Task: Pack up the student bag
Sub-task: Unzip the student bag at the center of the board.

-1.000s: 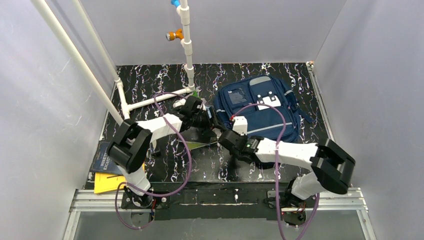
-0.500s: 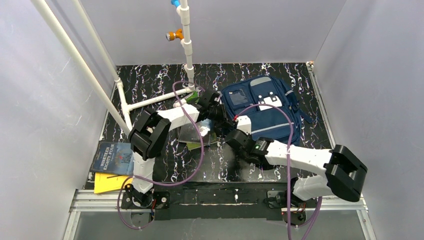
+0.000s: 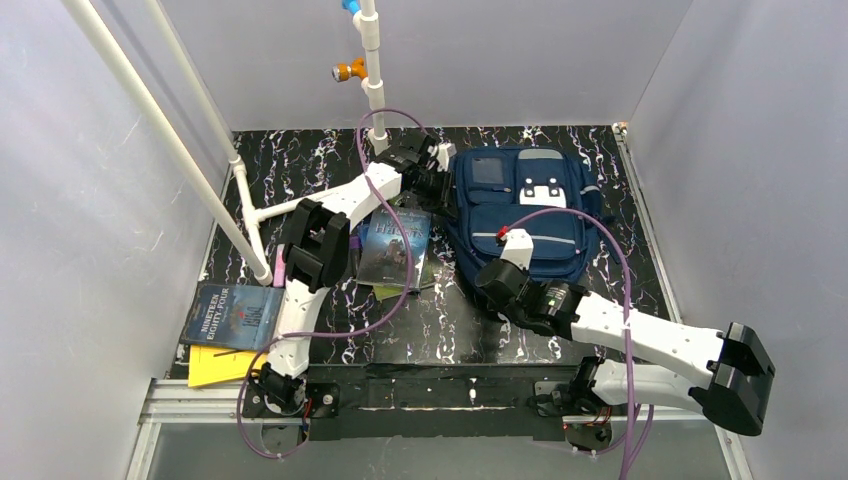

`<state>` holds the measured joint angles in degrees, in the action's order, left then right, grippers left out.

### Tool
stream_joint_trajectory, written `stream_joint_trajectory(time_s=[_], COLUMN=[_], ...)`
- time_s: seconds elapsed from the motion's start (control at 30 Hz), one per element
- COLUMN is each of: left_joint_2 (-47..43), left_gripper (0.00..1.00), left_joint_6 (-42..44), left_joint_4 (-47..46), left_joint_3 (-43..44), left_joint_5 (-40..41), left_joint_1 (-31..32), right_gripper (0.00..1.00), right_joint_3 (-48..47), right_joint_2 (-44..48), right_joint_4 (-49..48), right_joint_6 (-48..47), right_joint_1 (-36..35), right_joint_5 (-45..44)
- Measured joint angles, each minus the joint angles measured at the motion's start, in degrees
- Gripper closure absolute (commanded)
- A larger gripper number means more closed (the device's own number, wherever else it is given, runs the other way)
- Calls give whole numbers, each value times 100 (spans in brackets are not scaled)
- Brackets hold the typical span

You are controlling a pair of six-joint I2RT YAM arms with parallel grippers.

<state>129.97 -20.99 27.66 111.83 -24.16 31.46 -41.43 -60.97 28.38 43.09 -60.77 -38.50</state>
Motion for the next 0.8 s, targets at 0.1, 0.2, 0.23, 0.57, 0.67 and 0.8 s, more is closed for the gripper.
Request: stream_joint_trajectory(time_s=[0.1, 0.2, 0.23, 0.57, 0.67, 0.8], left_joint_2=[179, 245, 245, -1213, -2391, -4708], left_gripper=[99, 55, 45, 39, 36, 9], left_joint_6=[374, 575, 586, 236, 219, 708], left_joint_4=[310, 612, 634, 177, -459, -2697], left_joint_3=[120, 317, 345, -1565, -2769, -5281], left_joint_5=[-74, -164, -188, -299, -444, -472], left_joint_1=[-188, -286, -299, -411, -310, 323], right_gripper=[99, 99, 99, 99, 99, 99], right_joint_3=[63, 125, 125, -136, -271, -326], right_joint_2=[87, 118, 107, -291, -275, -173], right_joint_4=[90, 76, 72, 151, 96, 22], right_joint_6=[175, 205, 184, -584, -885, -1250], right_joint_1=[0, 0, 0, 35, 46, 79], right_joint_5=[120, 212, 234, 634, 855, 1051])
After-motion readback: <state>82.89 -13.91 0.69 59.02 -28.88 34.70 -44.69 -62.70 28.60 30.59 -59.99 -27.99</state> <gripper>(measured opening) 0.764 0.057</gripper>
